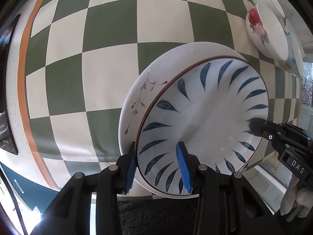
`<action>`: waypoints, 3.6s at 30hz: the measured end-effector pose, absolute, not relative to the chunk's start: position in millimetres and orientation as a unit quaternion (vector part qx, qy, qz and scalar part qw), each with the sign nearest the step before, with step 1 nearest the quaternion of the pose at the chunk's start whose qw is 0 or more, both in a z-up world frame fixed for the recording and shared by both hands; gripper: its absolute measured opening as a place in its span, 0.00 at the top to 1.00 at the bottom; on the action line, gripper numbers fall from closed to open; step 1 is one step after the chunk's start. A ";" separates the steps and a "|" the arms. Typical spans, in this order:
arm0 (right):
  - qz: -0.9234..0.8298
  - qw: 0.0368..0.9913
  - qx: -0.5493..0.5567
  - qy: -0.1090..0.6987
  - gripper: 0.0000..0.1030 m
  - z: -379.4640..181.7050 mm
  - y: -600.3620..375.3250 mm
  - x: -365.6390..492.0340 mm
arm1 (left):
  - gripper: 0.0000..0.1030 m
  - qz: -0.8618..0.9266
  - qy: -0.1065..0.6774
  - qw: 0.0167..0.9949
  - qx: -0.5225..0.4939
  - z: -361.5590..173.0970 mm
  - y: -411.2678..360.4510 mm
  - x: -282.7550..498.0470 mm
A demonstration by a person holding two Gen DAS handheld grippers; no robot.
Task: Organize plates and bowls
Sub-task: 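Carry the blue-striped plate and lower it onto the plate stack, then open the right tool and lift both tools away from the stack, then move both tools toward the white bowls, then grasp the rose-pattern bowl's rim with the left tool while the right tool grasps a white bowl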
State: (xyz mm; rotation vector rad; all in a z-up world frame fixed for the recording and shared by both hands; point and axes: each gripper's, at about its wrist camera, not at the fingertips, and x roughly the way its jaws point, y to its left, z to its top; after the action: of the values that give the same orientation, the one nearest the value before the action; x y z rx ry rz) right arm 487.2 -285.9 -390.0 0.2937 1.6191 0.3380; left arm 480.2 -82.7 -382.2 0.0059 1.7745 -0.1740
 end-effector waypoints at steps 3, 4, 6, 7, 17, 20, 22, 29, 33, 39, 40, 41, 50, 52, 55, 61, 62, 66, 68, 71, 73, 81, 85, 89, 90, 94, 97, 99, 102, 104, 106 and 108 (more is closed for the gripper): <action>0.152 0.667 0.129 0.718 0.86 -390.3 -284.6 487.0 | 0.65 -0.081 0.777 0.624 -0.005 -381.0 -80.5 480.3; 0.154 0.666 0.129 0.718 0.86 -390.4 -284.4 487.3 | 0.65 -0.083 0.778 0.623 -0.009 -379.5 -76.9 481.6; 0.155 0.664 0.134 0.719 0.86 -391.5 -285.8 487.0 | 0.65 -0.087 0.781 0.618 -0.026 -383.0 -68.3 481.6; 0.155 0.661 0.143 0.720 0.86 -392.6 -287.6 487.7 | 0.65 -0.088 0.783 0.615 -0.037 -384.1 -64.2 481.9; 0.159 0.648 0.169 0.725 0.86 -397.9 -297.6 488.6 | 0.65 -0.086 0.780 0.619 -0.037 -376.0 -57.3 480.0; 0.156 0.651 0.164 0.725 0.86 -395.5 -298.0 488.2 | 0.65 -0.084 0.777 0.623 -0.015 -372.0 -70.3 481.4; 0.156 0.652 0.165 0.724 0.86 -392.1 -298.8 486.9 | 0.64 -0.084 0.775 0.627 -0.009 -369.5 -72.9 479.2; 0.141 0.655 0.171 0.722 0.86 -388.2 -301.2 483.2 | 0.64 -0.086 0.761 0.643 -0.004 -360.0 -78.2 464.3; 0.130 0.659 0.166 0.722 0.86 -387.7 -297.4 479.4 | 0.64 -0.087 0.749 0.657 -0.008 -348.6 -72.5 464.2; 0.094 0.673 0.164 0.715 0.86 -377.9 -292.2 468.3 | 0.64 -0.092 0.710 0.698 0.031 -319.0 -76.9 463.7; 0.086 0.679 0.160 0.712 0.86 -373.0 -290.4 465.3 | 0.64 -0.092 0.701 0.706 0.041 -312.6 -78.3 462.4; 0.080 0.683 0.156 0.709 0.86 -369.1 -288.6 463.1 | 0.63 -0.090 0.696 0.711 0.052 -307.5 -79.2 461.3; 0.056 0.730 0.157 0.663 0.64 -303.5 -277.8 426.6 | 0.31 -0.094 0.648 0.754 0.049 -254.1 -86.0 434.6; 0.058 0.744 0.142 0.650 0.35 -282.6 -276.3 418.5 | 0.20 -0.089 0.635 0.766 0.046 -242.9 -91.1 425.9; 0.061 0.769 0.114 0.626 0.25 -253.1 -277.7 408.1 | 0.14 -0.070 0.619 0.782 0.027 -227.7 -98.0 410.8; 0.093 0.804 0.061 0.584 0.19 -201.9 -289.3 385.3 | 0.10 -0.032 0.591 0.806 -0.002 -198.7 -108.3 377.3; 0.100 0.806 0.060 0.580 0.18 -195.6 -291.1 380.7 | 0.10 -0.029 0.589 0.808 -0.004 -196.2 -109.5 373.5; 0.137 0.808 0.055 0.570 0.16 -175.4 -295.1 361.5 | 0.10 -0.006 0.577 0.817 -0.016 -178.8 -114.6 352.3; 0.153 0.807 0.053 0.567 0.15 -168.6 -295.7 353.4 | 0.10 -0.003 0.574 0.818 -0.025 -171.9 -115.8 345.4; 0.176 0.805 0.061 0.563 0.14 -162.7 -296.9 344.0 | 0.10 -0.001 0.560 0.828 -0.034 -161.2 -118.1 340.4; 0.183 0.808 0.070 0.555 0.13 -159.4 -300.9 341.4 | 0.10 0.000 0.536 0.843 -0.034 -155.4 -120.6 342.4; 0.149 0.826 0.136 0.526 0.13 -163.1 -361.8 390.4 | 0.10 -0.036 0.491 0.864 -0.107 -163.8 -113.4 420.2; 0.121 0.816 0.191 0.532 0.13 -178.8 -398.7 448.5 | 0.10 -0.095 0.532 0.836 -0.091 -195.0 -134.9 492.9; 0.101 0.802 0.199 0.553 0.13 -204.1 -419.3 522.3 | 0.12 -0.152 0.590 0.789 -0.078 -246.8 -164.5 550.8; 0.102 0.796 0.195 0.564 0.15 -212.6 -421.0 541.2 | 0.12 -0.167 0.604 0.775 -0.081 -260.9 -171.3 562.6; 0.091 0.775 0.147 0.608 0.30 -250.8 -418.6 607.4 | 0.28 -0.197 0.646 0.729 -0.107 -305.6 -190.7 591.6; 0.087 0.760 0.101 0.636 0.36 -275.8 -410.1 638.9 | 0.39 -0.205 0.669 0.702 -0.131 -332.2 -203.7 609.3; 0.089 0.748 0.080 0.653 0.37 -293.4 -404.3 654.1 | 0.45 -0.205 0.680 0.688 -0.147 -342.7 -208.1 617.2; 0.096 0.727 0.053 0.678 0.43 -317.0 -396.8 667.8 | 0.56 -0.201 0.691 0.675 -0.161 -354.6 -213.8 625.8; 0.101 0.717 0.044 0.688 0.47 -330.0 -394.3 672.0 | 0.58 -0.196 0.692 0.677 -0.158 -356.8 -216.1 628.4; 0.103 0.708 0.040 0.697 0.55 -343.7 -394.6 676.0 | 0.67 -0.186 0.694 0.677 -0.159 -358.6 -215.5 630.4; 0.108 0.702 0.043 0.703 0.65 -352.3 -393.9 675.7 | 0.71 -0.178 0.696 0.674 -0.172 -362.4 -211.7 631.6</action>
State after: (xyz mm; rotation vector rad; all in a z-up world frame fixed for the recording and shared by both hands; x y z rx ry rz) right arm 675.7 -393.9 -352.3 0.0967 1.5637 0.2410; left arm 631.6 -211.7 -362.4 -0.3863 1.5668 -0.3997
